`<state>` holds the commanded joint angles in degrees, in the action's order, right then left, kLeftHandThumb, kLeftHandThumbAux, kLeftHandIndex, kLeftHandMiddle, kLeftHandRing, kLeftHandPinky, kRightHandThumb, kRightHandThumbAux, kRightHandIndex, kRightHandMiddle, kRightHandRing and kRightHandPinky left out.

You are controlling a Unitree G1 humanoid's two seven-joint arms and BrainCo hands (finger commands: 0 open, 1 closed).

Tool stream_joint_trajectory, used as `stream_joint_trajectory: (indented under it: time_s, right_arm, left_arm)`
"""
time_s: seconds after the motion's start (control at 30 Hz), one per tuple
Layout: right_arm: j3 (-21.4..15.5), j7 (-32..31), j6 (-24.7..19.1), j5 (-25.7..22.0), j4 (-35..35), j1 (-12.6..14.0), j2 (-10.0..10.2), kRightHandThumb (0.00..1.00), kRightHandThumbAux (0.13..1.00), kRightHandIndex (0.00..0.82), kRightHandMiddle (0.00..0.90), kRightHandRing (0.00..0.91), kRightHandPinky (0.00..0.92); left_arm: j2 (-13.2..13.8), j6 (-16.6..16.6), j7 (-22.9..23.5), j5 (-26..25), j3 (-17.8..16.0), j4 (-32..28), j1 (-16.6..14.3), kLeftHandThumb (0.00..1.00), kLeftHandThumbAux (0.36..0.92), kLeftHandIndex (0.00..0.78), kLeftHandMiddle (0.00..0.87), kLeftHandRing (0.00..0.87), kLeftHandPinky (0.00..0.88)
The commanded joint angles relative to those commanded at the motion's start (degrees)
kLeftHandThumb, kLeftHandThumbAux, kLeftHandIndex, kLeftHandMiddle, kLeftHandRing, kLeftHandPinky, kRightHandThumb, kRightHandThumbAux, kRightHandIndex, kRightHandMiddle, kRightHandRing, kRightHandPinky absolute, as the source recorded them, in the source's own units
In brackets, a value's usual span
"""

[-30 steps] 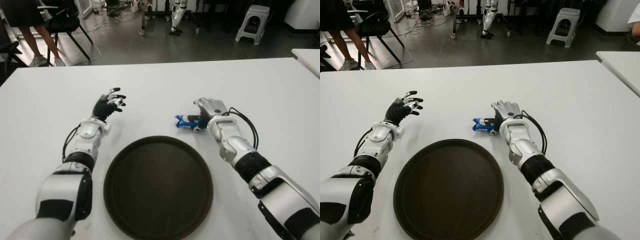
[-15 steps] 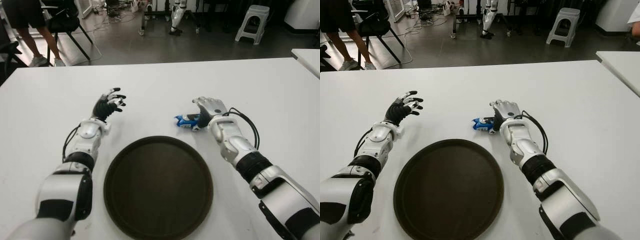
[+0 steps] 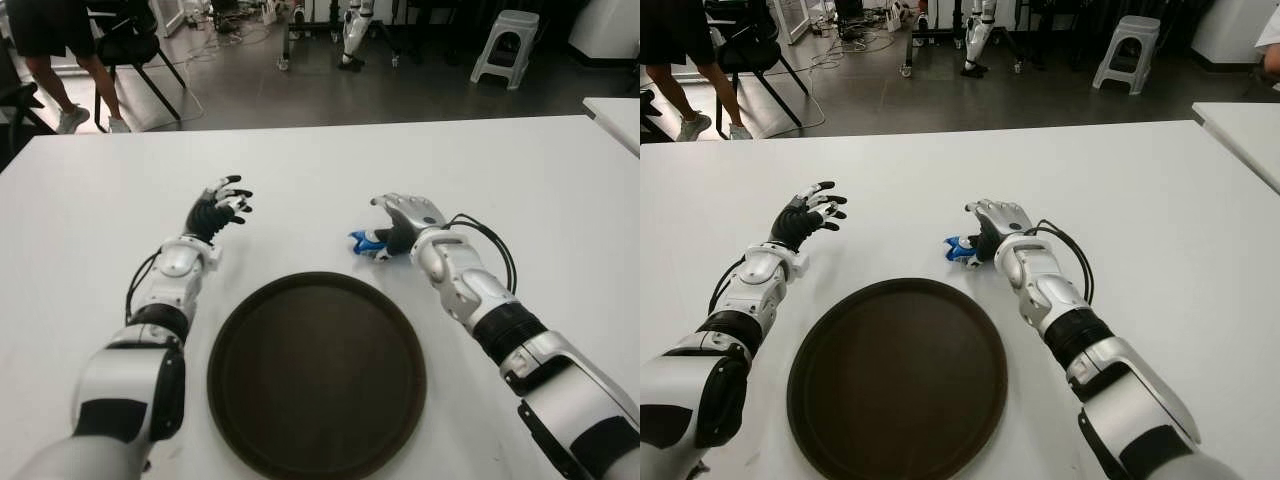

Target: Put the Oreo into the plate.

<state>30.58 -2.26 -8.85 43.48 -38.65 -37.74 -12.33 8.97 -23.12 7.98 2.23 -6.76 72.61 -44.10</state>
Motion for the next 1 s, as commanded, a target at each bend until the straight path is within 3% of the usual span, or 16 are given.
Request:
stream_joint_trajectory:
  time_s: [0.7,1.0]
  right_arm:
    - [-0.2,0.3,2.9,-0.7,0.4,1.1,-0.2,0.0,0.78,0.198,0.202,0.199,0.178]
    - [-0.4,-2.2,4.2,-1.7,0.9,0.8,-0.8,0.0,0.812,0.241,0.239,0.243,0.248]
  left_arm:
    - [-0.3,0.1,-0.1,-0.2,-0.1,-0.2,-0.1,0.204,0.645,0.185,0.326,0.377,0.425]
    - [-0.3,0.6,0.1,-0.4,-0.3,-0.2,-0.1,0.204,0.645,0.179,0.324,0.374,0.424]
